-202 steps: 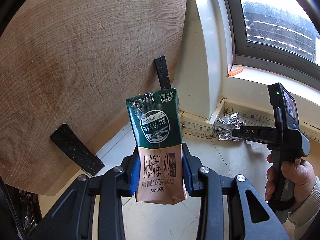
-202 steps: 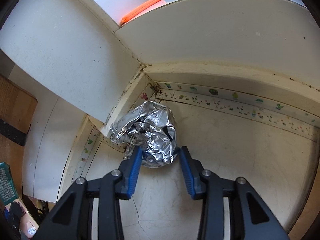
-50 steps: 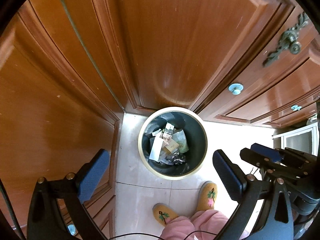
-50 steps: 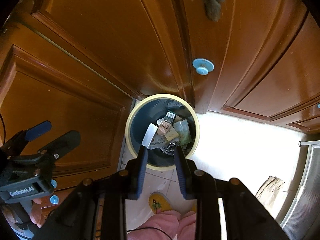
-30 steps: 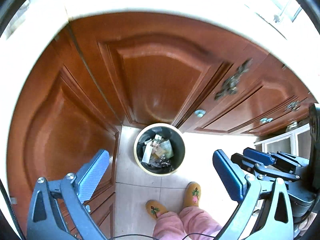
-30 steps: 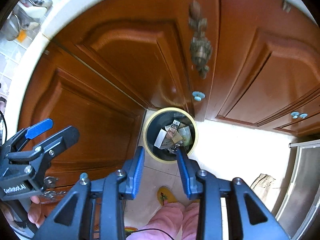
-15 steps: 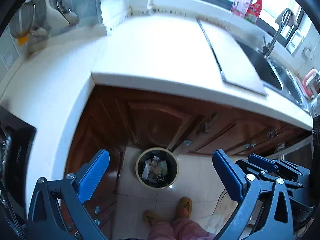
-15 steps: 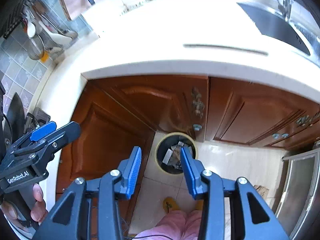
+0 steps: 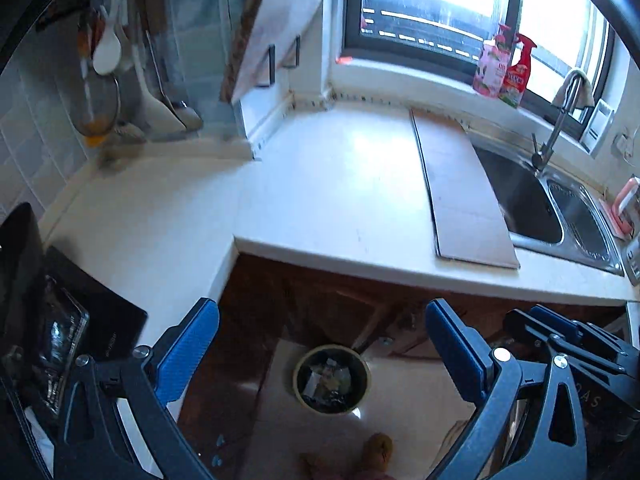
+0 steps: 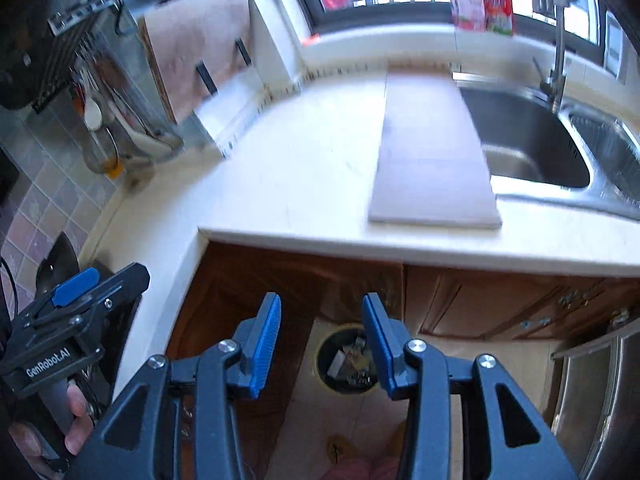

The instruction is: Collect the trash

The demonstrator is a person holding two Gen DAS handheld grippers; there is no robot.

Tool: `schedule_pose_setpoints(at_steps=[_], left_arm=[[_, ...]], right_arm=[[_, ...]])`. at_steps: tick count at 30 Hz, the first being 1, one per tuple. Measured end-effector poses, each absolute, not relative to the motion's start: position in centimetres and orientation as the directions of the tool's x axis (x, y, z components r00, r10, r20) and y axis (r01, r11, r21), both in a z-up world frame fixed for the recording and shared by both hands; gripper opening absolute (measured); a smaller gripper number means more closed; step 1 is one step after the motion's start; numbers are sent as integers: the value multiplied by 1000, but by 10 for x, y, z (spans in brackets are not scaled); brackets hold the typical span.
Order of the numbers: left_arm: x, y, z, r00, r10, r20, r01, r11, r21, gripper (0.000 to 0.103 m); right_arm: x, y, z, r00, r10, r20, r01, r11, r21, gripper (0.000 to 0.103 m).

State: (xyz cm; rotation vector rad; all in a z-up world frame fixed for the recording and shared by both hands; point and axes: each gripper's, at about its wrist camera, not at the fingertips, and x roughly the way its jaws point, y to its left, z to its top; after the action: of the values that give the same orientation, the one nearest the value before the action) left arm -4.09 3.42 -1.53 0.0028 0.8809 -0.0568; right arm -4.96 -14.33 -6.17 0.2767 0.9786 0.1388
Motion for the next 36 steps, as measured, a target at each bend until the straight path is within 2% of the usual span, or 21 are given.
schedule_pose_setpoints(at_steps=[4, 15, 36], left_arm=[[-42, 34, 12, 681, -5, -733, 31, 999, 22, 102], [-36, 29, 56, 749, 36, -662, 8, 998, 63, 102], [-35, 21, 69, 772, -33, -635, 84, 995, 51, 102]], right_arm=[[-51, -141, -32, 609, 228, -760, -7, 959, 282, 49], [-45, -127, 16, 697, 211, -686, -38, 965, 259, 52], [-56, -127, 43, 759, 119, -640, 24, 978, 210, 54]])
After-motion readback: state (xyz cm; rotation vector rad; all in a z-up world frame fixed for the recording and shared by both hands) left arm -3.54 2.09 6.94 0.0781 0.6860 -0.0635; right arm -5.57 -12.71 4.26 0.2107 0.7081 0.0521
